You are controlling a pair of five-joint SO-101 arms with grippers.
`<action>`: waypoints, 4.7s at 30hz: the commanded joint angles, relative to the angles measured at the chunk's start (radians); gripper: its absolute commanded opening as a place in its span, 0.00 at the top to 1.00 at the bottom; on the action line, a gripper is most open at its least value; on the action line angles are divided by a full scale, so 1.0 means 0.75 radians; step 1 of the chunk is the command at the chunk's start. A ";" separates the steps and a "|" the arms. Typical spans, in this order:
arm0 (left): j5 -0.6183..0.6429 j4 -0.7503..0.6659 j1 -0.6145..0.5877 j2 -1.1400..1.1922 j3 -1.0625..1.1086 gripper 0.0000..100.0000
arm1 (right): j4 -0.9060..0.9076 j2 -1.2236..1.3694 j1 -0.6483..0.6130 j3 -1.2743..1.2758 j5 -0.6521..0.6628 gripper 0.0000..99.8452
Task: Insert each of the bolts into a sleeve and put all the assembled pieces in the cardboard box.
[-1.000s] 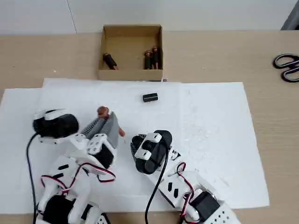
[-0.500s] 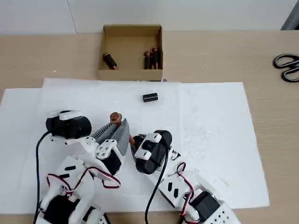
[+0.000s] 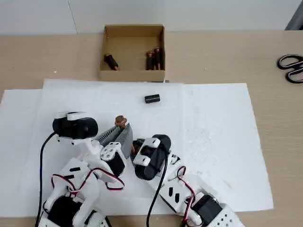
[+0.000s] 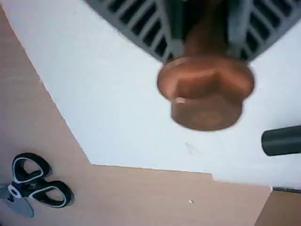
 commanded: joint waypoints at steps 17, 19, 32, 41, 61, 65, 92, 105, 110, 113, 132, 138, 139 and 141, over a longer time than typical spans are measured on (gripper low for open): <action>0.006 -0.063 -0.006 -0.008 -0.054 1.00 | -0.005 -0.019 -0.024 -0.065 0.008 1.00; 0.004 -0.063 -0.006 -0.012 -0.069 1.00 | 0.003 -0.019 -0.024 -0.065 0.010 1.00; 0.008 -0.074 -0.090 -0.008 -0.075 1.00 | 0.130 -0.019 -0.030 -0.139 0.004 1.00; 0.010 -0.065 -0.090 -0.014 -0.042 1.00 | 0.130 -0.019 -0.154 -0.182 0.004 1.00; 0.010 0.008 -0.090 -0.014 -0.109 1.00 | 0.087 -0.019 -0.062 -0.133 0.006 1.00; 0.029 0.008 -0.090 -0.010 -0.105 1.00 | 0.064 -0.009 -0.062 -0.131 0.006 1.00; 0.039 0.016 -0.033 -0.018 -0.066 1.00 | -0.017 -0.007 -0.066 -0.106 0.010 1.00; 0.039 0.035 -0.012 -0.018 -0.003 1.00 | -0.019 -0.007 -0.060 -0.096 0.008 1.00; 0.035 0.172 0.070 -0.010 -0.132 1.00 | -0.024 -0.007 -0.038 -0.080 0.006 1.00; 0.033 0.286 0.123 -0.010 -0.177 1.00 | -0.030 -0.007 -0.013 -0.078 0.010 1.00; 0.031 0.213 0.133 -0.008 -0.030 1.00 | -0.019 -0.011 -0.091 -0.143 0.010 1.00; -0.031 0.219 0.133 -0.008 -0.032 1.00 | -0.021 -0.015 -0.091 -0.145 0.012 1.00; -0.043 0.219 0.133 -0.008 -0.032 1.00 | -0.028 -0.017 -0.091 -0.147 0.012 1.00; -0.051 0.219 0.133 -0.008 -0.026 1.00 | -0.026 -0.013 -0.093 -0.172 0.012 1.00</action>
